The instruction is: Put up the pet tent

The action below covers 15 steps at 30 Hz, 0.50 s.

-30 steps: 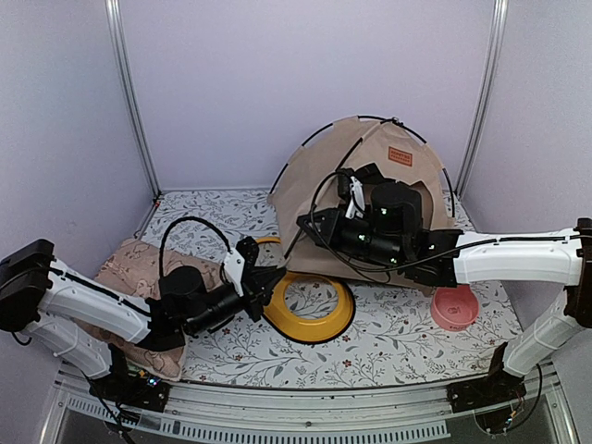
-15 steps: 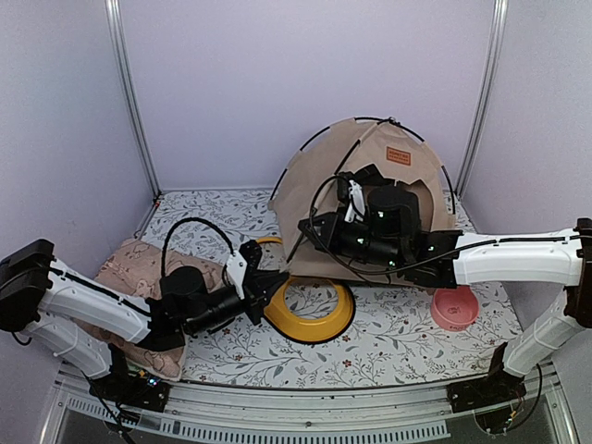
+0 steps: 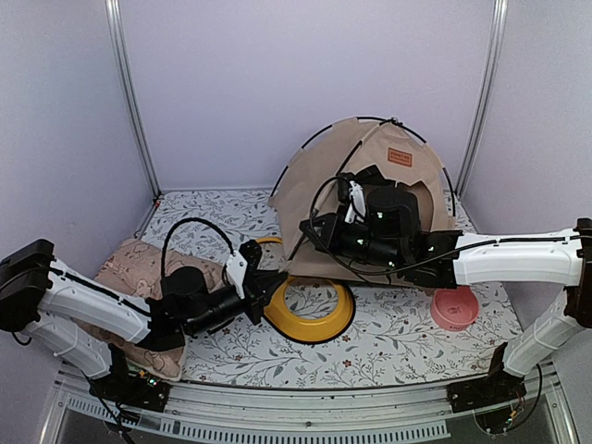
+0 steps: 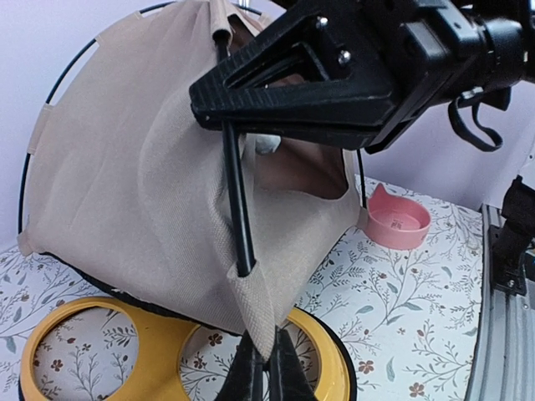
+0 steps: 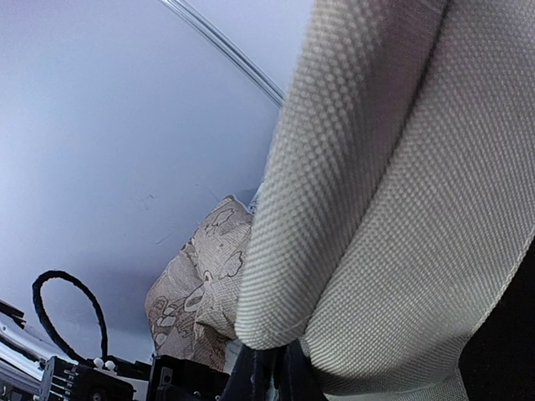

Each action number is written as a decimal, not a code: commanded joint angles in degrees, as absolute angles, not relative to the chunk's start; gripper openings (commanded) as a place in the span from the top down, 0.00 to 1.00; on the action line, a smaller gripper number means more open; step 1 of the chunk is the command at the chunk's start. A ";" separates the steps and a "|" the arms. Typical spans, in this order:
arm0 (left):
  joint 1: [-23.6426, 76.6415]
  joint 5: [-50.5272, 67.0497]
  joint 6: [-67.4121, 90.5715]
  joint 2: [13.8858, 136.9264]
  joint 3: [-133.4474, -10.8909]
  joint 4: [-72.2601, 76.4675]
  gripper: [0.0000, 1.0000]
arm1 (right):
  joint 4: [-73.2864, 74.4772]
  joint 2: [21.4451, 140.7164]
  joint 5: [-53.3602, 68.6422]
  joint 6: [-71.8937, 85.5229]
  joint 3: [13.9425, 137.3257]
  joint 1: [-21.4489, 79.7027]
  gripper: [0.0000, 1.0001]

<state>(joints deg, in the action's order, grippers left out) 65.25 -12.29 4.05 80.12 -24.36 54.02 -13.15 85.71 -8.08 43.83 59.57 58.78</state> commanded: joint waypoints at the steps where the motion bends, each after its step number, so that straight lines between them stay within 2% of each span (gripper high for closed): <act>1: 66.31 -12.82 4.53 77.91 -23.58 56.86 1.00 | -9.22 84.80 -14.87 42.10 58.34 57.53 1.00; 15: 65.30 -13.23 6.59 78.87 -25.64 54.51 1.00 | -9.93 88.85 -8.84 37.73 61.37 59.78 1.00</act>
<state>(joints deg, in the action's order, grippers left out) 65.23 -13.78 5.41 80.14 -24.34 52.64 -12.84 86.24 -7.29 41.58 60.01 59.11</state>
